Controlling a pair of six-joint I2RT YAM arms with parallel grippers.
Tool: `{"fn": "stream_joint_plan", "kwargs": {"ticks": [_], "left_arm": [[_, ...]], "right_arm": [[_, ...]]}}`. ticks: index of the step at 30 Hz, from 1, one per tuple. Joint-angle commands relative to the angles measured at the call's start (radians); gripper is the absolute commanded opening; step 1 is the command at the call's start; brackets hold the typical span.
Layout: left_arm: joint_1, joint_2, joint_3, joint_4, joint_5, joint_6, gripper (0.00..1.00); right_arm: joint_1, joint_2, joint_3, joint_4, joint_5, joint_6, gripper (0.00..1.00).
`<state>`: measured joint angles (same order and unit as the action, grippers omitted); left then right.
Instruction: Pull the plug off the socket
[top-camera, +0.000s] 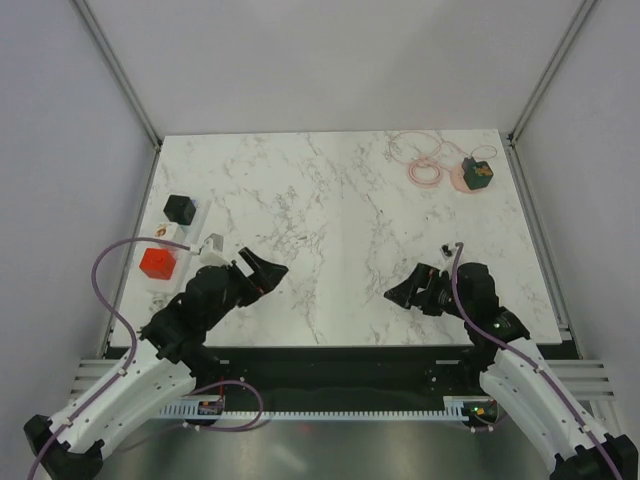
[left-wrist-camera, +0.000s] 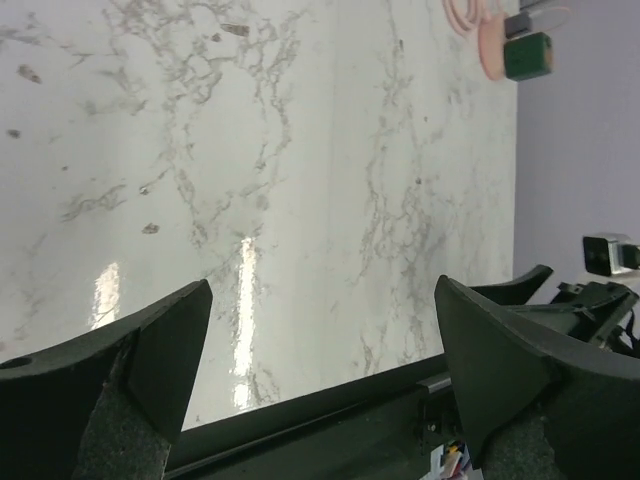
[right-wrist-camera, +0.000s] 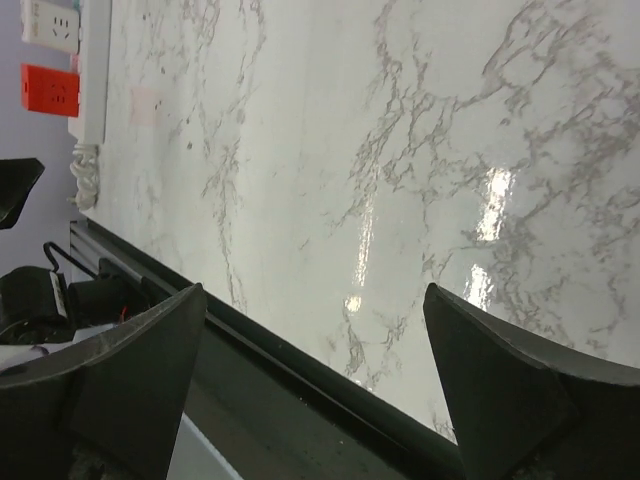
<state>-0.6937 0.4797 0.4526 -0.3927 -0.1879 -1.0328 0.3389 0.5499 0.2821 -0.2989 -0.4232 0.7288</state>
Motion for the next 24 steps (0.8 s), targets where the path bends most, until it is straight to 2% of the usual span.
{"fn": "stream_joint_plan", "kwargs": {"ticks": [1, 5, 10, 14, 15, 18, 20, 21, 24], "left_arm": [[-0.003, 0.026, 0.118, -0.184, -0.148, 0.014, 1.0], [-0.003, -0.018, 0.201, -0.184, -0.176, 0.141, 1.0], [-0.003, -0.061, 0.299, -0.198, -0.335, 0.224, 1.0], [-0.003, 0.097, 0.481, -0.331, -0.401, 0.33, 1.0], [-0.001, 0.187, 0.561, -0.348, -0.403, 0.385, 1.0], [0.025, 0.38, 0.694, -0.402, -0.336, 0.506, 1.0], [0.101, 0.46, 0.748, -0.417, -0.268, 0.548, 1.0], [0.143, 0.535, 0.785, -0.42, -0.175, 0.577, 1.0], [0.362, 0.684, 0.84, -0.416, -0.018, 0.629, 1.0]], "right_arm": [[0.003, -0.048, 0.054, -0.022, 0.127, -0.012, 0.98], [0.003, -0.047, 0.089, -0.058, 0.123, -0.048, 0.98], [0.003, -0.018, 0.098, -0.072, 0.061, -0.118, 0.98], [0.003, 0.007, 0.107, -0.068, -0.014, -0.146, 0.98], [0.002, 0.016, 0.114, -0.066, -0.025, -0.152, 0.98], [0.003, 0.033, 0.138, -0.065, -0.077, -0.177, 0.98], [0.003, 0.041, 0.163, -0.066, -0.101, -0.181, 0.98], [0.003, 0.051, 0.17, -0.066, -0.114, -0.187, 0.98], [0.003, 0.067, 0.198, -0.068, -0.155, -0.181, 0.98]]}}
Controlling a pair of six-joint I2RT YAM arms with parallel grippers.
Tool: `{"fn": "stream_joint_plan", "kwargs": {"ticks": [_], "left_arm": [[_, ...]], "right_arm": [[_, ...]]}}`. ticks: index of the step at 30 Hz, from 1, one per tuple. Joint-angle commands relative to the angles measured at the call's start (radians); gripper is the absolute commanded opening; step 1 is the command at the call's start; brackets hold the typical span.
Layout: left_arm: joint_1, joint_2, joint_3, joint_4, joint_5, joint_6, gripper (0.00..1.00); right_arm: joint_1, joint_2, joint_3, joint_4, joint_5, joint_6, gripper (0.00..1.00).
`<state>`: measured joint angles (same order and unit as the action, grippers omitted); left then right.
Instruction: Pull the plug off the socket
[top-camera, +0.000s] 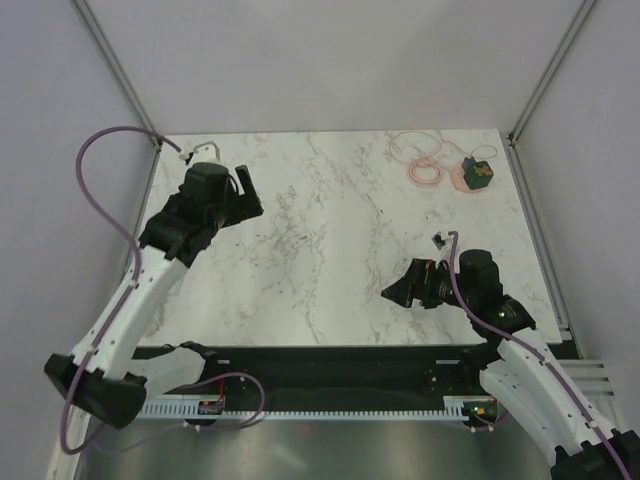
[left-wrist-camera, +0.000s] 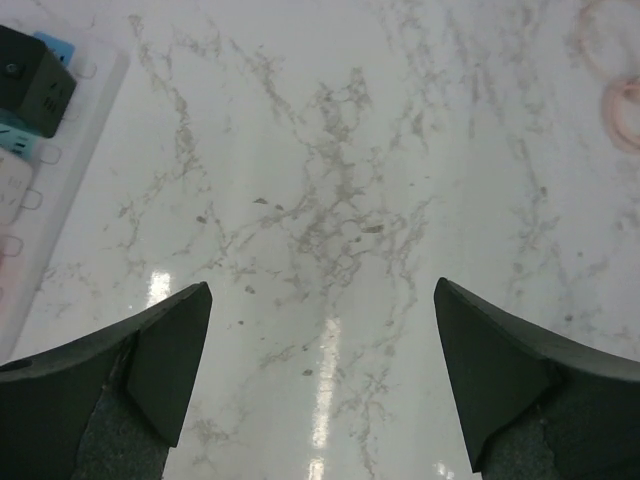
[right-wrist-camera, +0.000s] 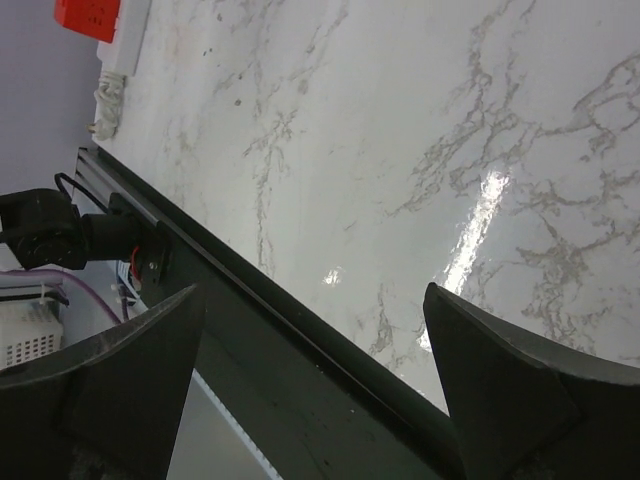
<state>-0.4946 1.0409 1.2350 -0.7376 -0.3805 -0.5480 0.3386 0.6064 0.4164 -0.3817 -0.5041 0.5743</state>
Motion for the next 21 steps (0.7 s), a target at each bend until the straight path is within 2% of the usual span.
{"fn": "stream_joint_plan", "kwargs": {"ticks": [1, 9, 12, 13, 16, 21], "left_arm": [[0.195, 0.167, 0.073, -0.074, 0.184, 0.164, 1.0], [0.382, 0.493, 0.207, -0.042, 0.003, 0.408, 1.0], [0.493, 0.568, 0.221, -0.039, 0.054, 0.428, 0.99], [0.563, 0.579, 0.218, -0.037, 0.058, 0.424, 0.99], [0.655, 0.605, 0.208, -0.019, 0.091, 0.418, 1.0], [0.706, 0.64, 0.221, 0.059, 0.16, 0.459, 1.0]], "right_arm": [[0.004, 0.012, 0.07, 0.017, -0.083, -0.025, 0.98], [0.004, 0.023, 0.145, 0.001, -0.134, -0.03, 0.98], [0.004, 0.036, 0.163, -0.011, -0.155, -0.042, 0.98], [0.004, 0.041, 0.167, -0.016, -0.171, -0.047, 0.98], [0.004, 0.064, 0.182, -0.031, -0.189, -0.071, 0.98], [0.004, 0.122, 0.228, -0.077, -0.189, -0.145, 0.98]]}}
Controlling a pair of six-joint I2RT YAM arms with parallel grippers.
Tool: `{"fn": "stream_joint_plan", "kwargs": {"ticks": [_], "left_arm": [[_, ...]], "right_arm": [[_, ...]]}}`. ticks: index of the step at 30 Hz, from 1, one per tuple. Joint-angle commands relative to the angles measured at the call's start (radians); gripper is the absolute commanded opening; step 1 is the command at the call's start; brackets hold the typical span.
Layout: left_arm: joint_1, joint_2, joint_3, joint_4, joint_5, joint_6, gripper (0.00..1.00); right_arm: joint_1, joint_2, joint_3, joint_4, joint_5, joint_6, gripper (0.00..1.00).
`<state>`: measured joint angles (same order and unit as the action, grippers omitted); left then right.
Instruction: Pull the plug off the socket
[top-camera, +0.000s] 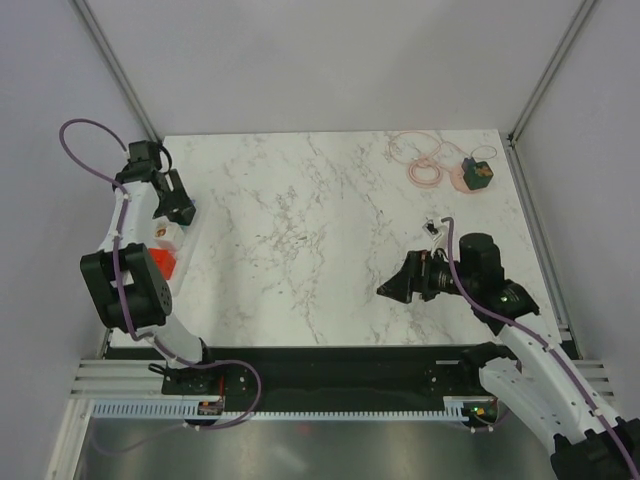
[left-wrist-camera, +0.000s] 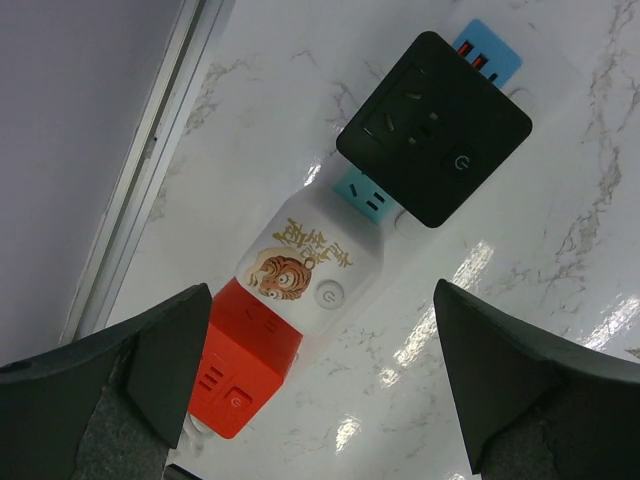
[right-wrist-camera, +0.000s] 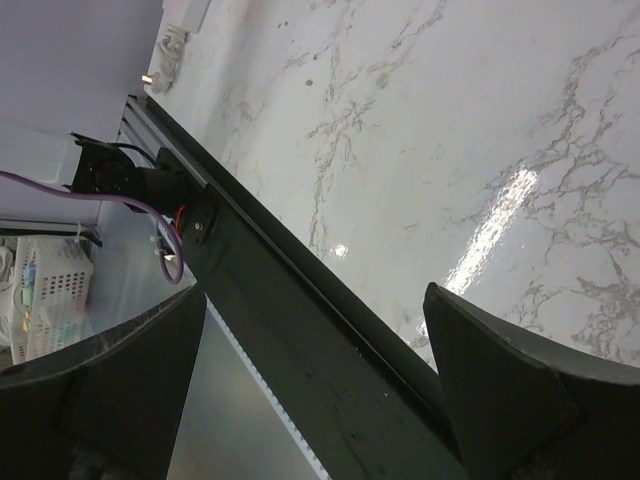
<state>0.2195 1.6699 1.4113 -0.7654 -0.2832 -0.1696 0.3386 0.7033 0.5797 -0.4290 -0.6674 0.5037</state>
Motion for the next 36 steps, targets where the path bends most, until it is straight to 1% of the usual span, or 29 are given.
{"fn": "stream_joint_plan", "kwargs": {"ticks": [1, 5, 9, 11, 12, 13, 14, 15, 16, 18, 19, 20, 21, 23, 24, 25, 26, 27, 28, 31, 36], "left_arm": [[-0.008, 0.023, 0.046, 0.101, 0.068, 0.099, 1.0], [-0.008, 0.1, 0.132, 0.127, 0.113, 0.15, 1.0], [-0.005, 0.194, 0.257, 0.129, 0.108, 0.156, 1.0], [0.0, 0.227, 0.357, 0.124, 0.078, 0.125, 1.0], [0.01, 0.241, 0.386, 0.121, 0.081, 0.111, 1.0], [0.018, 0.282, 0.449, 0.101, 0.087, 0.078, 1.0], [0.027, 0.304, 0.484, 0.086, 0.094, 0.058, 0.98], [0.035, 0.333, 0.521, 0.066, 0.095, 0.038, 0.94], [0.041, 0.359, 0.587, 0.043, 0.095, -0.005, 0.92], [0.044, 0.366, 0.572, 0.054, 0.049, -0.043, 0.9], [0.046, 0.367, 0.571, 0.055, 0.024, -0.083, 0.86], [0.046, 0.37, 0.577, 0.043, -0.014, -0.102, 0.79], [0.046, 0.373, 0.587, 0.031, -0.013, -0.126, 0.64], [0.046, 0.37, 0.58, 0.026, 0.019, -0.175, 0.5], [0.044, 0.352, 0.565, 0.028, 0.01, -0.22, 0.43], [0.043, 0.338, 0.51, 0.029, -0.01, -0.249, 0.43], [0.043, 0.321, 0.474, 0.035, -0.07, -0.283, 0.43], [0.043, 0.285, 0.438, 0.053, -0.094, -0.336, 0.43], [0.044, 0.269, 0.37, 0.066, -0.121, -0.356, 0.43], [0.046, 0.222, 0.264, 0.13, -0.122, -0.404, 0.42], [0.06, 0.226, 0.216, 0.156, -0.099, -0.433, 0.4]], "right_arm": [[0.005, 0.036, 0.08, -0.034, -0.023, -0.082, 0.98], [0.025, 0.081, 0.118, -0.072, 0.017, -0.123, 0.98], [0.037, 0.108, 0.158, -0.105, 0.06, -0.163, 0.98], [0.037, 0.122, 0.157, -0.105, 0.061, -0.165, 0.98], [0.037, 0.124, 0.151, -0.105, 0.065, -0.165, 0.98], [0.037, 0.127, 0.147, -0.105, 0.068, -0.163, 0.98], [0.037, 0.127, 0.143, -0.105, 0.075, -0.163, 0.98], [0.037, 0.125, 0.135, -0.103, 0.092, -0.16, 0.98], [0.037, 0.124, 0.132, -0.103, 0.098, -0.156, 0.98], [0.036, 0.124, 0.131, -0.1, 0.109, -0.151, 0.98], [0.036, 0.122, 0.131, -0.099, 0.112, -0.146, 0.98], [0.036, 0.122, 0.131, -0.099, 0.114, -0.143, 0.98], [0.037, 0.121, 0.131, -0.096, 0.117, -0.143, 0.98], [0.036, 0.11, 0.129, -0.099, 0.126, -0.143, 0.98], [0.036, 0.107, 0.129, -0.1, 0.129, -0.142, 0.98], [0.036, 0.105, 0.129, -0.099, 0.129, -0.142, 0.98], [0.036, 0.105, 0.131, -0.099, 0.126, -0.142, 0.98], [0.037, 0.107, 0.134, -0.1, 0.121, -0.14, 0.98], [0.036, 0.105, 0.134, -0.102, 0.117, -0.14, 0.98], [0.036, 0.093, 0.134, -0.112, 0.106, -0.142, 0.98], [0.036, 0.064, 0.129, -0.12, 0.109, -0.139, 0.98]]}}
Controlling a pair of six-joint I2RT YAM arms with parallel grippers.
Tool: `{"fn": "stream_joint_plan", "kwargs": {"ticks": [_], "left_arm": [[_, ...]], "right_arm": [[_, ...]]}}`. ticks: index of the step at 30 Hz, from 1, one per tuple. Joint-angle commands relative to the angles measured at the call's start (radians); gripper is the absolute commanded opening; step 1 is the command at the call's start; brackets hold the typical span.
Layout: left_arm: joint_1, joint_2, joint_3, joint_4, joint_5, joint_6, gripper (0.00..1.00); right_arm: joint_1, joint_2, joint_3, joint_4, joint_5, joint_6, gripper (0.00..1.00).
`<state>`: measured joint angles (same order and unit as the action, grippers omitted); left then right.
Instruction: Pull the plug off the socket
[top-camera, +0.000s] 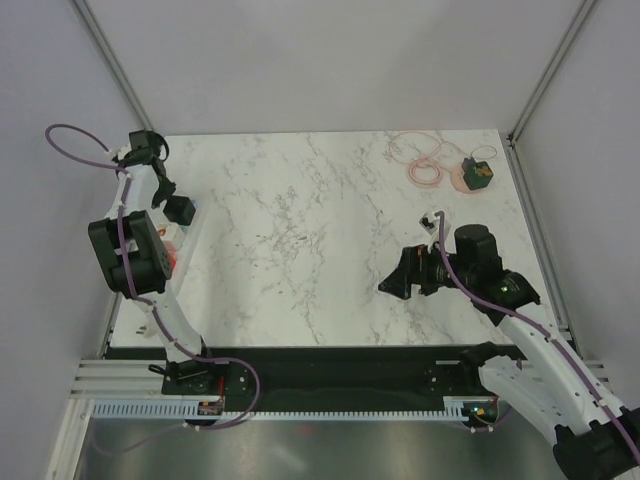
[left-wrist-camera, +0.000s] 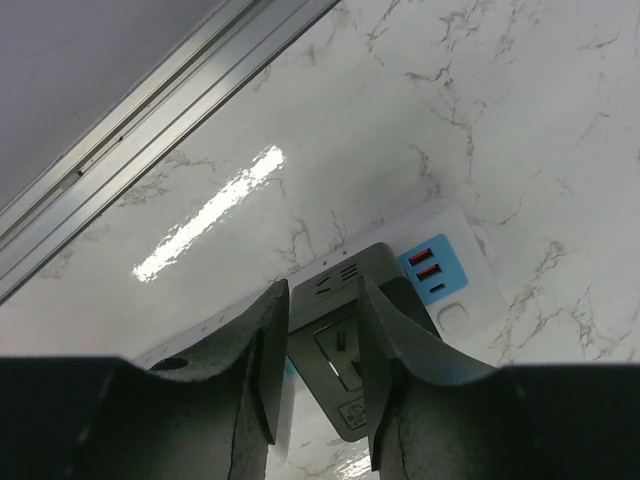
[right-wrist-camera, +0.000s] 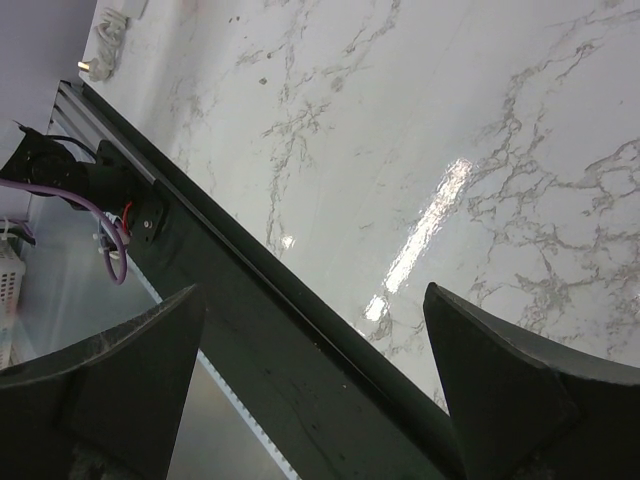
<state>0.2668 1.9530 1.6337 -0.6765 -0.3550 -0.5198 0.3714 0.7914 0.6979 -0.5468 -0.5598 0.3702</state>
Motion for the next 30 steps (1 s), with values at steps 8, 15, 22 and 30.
{"fn": "stream_joint_plan", "kwargs": {"ticks": [8, 15, 22, 30], "left_arm": [[0.093, 0.009, -0.026, 0.084, 0.123, -0.123, 0.41], [0.137, 0.093, 0.017, 0.089, 0.252, -0.071, 0.43], [0.147, 0.187, 0.078, -0.012, 0.343, -0.028, 0.43], [0.147, 0.199, 0.034, -0.058, 0.465, -0.002, 0.42]], "right_arm": [[0.003, -0.044, 0.015, -0.016, 0.011, -0.002, 0.98], [0.003, -0.041, 0.015, -0.013, 0.014, 0.001, 0.98], [0.004, -0.041, 0.014, -0.015, 0.012, 0.013, 0.98], [0.003, -0.064, -0.008, -0.012, 0.017, 0.036, 0.98]]}}
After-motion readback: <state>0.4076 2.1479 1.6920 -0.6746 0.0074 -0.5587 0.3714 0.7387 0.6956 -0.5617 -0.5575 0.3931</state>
